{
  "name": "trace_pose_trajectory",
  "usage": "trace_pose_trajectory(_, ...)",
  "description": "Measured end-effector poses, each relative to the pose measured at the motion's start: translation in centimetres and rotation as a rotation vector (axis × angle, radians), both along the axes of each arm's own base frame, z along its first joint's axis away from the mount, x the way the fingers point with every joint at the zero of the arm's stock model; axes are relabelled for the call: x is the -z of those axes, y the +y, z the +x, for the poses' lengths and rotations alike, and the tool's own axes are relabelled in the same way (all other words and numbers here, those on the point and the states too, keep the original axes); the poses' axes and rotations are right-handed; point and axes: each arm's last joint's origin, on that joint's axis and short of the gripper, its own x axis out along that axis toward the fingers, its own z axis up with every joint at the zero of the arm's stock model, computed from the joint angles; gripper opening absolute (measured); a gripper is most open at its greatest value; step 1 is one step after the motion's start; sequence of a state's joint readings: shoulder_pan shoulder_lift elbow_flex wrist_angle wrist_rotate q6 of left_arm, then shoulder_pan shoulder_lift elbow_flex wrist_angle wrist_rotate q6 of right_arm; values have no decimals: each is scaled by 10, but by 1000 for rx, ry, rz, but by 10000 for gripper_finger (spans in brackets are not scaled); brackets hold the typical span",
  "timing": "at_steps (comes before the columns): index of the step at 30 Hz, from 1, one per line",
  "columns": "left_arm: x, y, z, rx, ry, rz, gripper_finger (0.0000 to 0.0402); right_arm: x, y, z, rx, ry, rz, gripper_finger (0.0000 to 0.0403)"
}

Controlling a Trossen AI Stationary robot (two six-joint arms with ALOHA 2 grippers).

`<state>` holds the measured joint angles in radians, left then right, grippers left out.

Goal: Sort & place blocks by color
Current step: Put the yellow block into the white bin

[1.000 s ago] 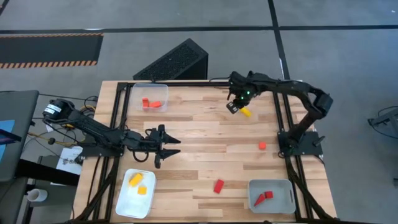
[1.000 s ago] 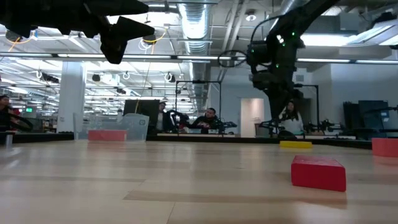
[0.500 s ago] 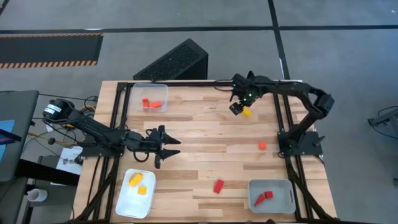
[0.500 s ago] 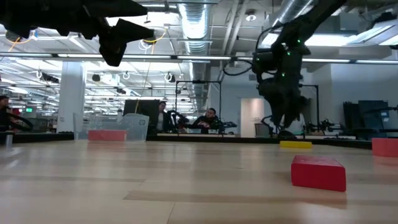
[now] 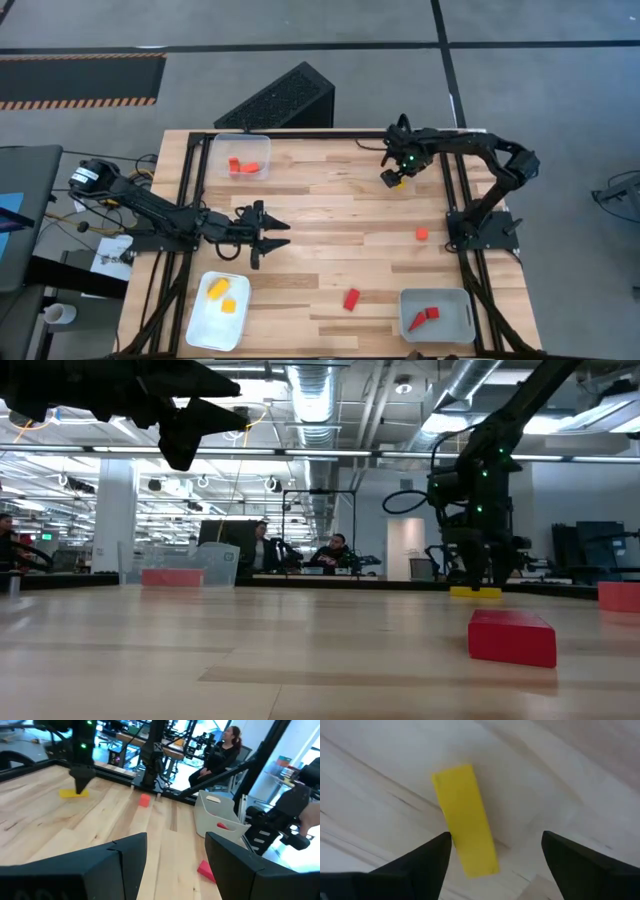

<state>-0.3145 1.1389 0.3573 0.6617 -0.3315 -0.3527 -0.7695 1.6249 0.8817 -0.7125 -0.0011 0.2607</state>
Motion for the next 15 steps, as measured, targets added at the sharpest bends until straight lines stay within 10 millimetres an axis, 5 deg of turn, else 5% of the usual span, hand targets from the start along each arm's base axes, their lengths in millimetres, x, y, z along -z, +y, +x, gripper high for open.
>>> trace_pose_trajectory(15, -1, 2, 0, -70, -16, -12, 185, 22, 17, -2, -54, -20, -17, 248)
